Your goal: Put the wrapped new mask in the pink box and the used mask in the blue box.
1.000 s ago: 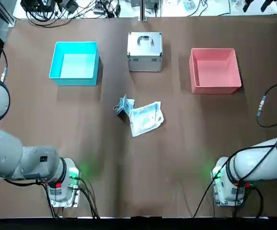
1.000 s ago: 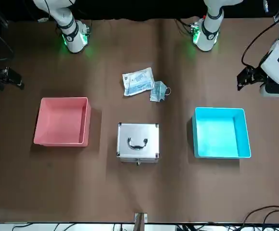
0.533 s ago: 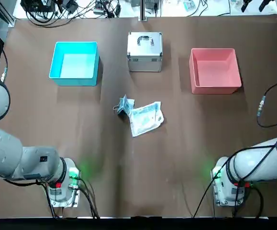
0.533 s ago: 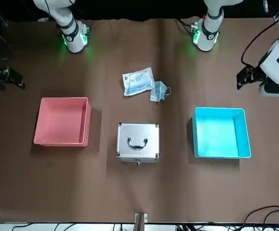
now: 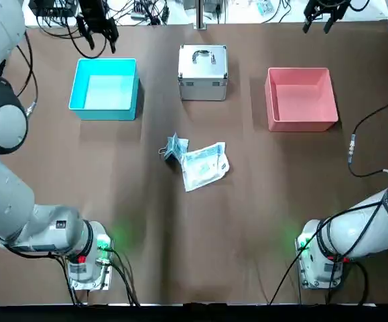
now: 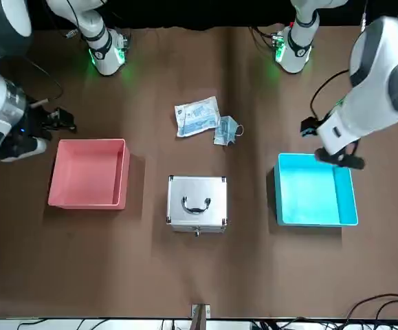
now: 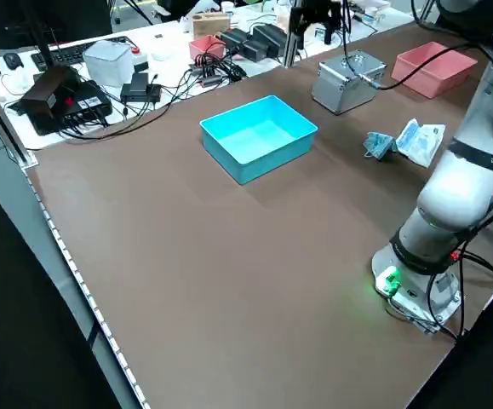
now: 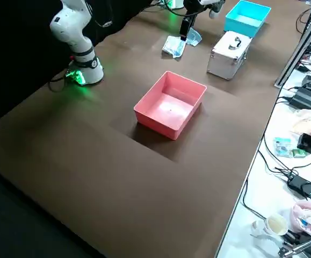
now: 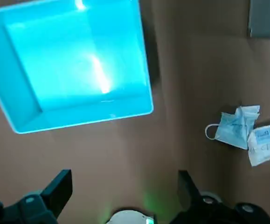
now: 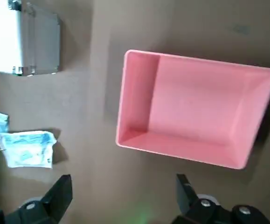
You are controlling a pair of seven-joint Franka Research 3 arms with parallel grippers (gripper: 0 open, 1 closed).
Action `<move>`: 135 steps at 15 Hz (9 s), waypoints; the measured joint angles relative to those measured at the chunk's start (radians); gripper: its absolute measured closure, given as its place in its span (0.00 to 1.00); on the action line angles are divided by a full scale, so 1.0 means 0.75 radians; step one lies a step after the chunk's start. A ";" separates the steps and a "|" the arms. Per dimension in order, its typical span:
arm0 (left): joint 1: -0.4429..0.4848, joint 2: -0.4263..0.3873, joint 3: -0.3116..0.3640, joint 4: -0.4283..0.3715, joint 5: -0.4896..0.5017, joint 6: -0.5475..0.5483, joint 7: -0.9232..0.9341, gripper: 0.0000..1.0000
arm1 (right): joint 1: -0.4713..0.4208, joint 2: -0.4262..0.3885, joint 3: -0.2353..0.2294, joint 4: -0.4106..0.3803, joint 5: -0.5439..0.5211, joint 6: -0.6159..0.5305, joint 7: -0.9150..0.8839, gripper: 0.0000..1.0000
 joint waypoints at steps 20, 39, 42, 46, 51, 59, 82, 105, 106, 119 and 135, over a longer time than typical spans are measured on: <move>-0.098 0.044 -0.461 -0.795 -0.159 1.073 -0.562 0.00 | 0.260 0.205 0.005 -0.330 0.470 0.301 0.058 0.02; -0.248 0.403 -0.451 -0.846 0.061 1.319 -0.822 0.41 | 0.731 0.557 0.010 -0.591 0.855 0.771 0.128 0.04; -0.248 0.403 -0.450 -0.839 0.061 1.319 -0.871 0.74 | 0.755 0.575 0.011 -0.591 0.903 0.770 0.128 0.05; -0.246 0.403 -0.450 -0.825 0.063 1.303 -0.935 0.94 | 0.762 0.578 0.032 -0.591 0.928 0.769 0.127 0.07; -0.238 0.394 -0.448 -0.713 0.071 1.159 -0.967 0.94 | 0.763 0.621 0.059 -0.594 0.930 0.755 0.128 0.18; -0.223 0.232 -0.452 -0.516 0.079 0.723 -0.982 0.94 | 0.764 0.631 0.079 -0.590 0.931 0.727 0.128 0.44; 0.458 0.219 -0.439 -0.077 0.193 0.374 -0.258 0.94 | 0.668 0.590 -0.553 0.021 0.678 -0.327 0.243 0.97; 0.640 0.590 -0.437 -0.321 0.497 0.867 -0.131 0.90 | -0.009 0.939 -0.565 0.108 0.502 -0.173 -0.562 0.52; 0.640 0.590 -0.437 -0.321 0.497 0.868 -0.129 0.83 | -0.009 0.935 -0.567 0.116 0.501 -0.177 -0.565 0.43; 0.664 0.323 -0.511 -0.073 0.491 0.590 -0.113 0.01 | 0.042 0.703 -0.737 0.633 0.499 -0.355 -0.429 0.01; 0.667 -0.042 -0.553 0.131 0.125 0.052 -0.115 0.00 | -0.334 0.327 0.009 0.576 0.024 -0.270 -0.117 0.01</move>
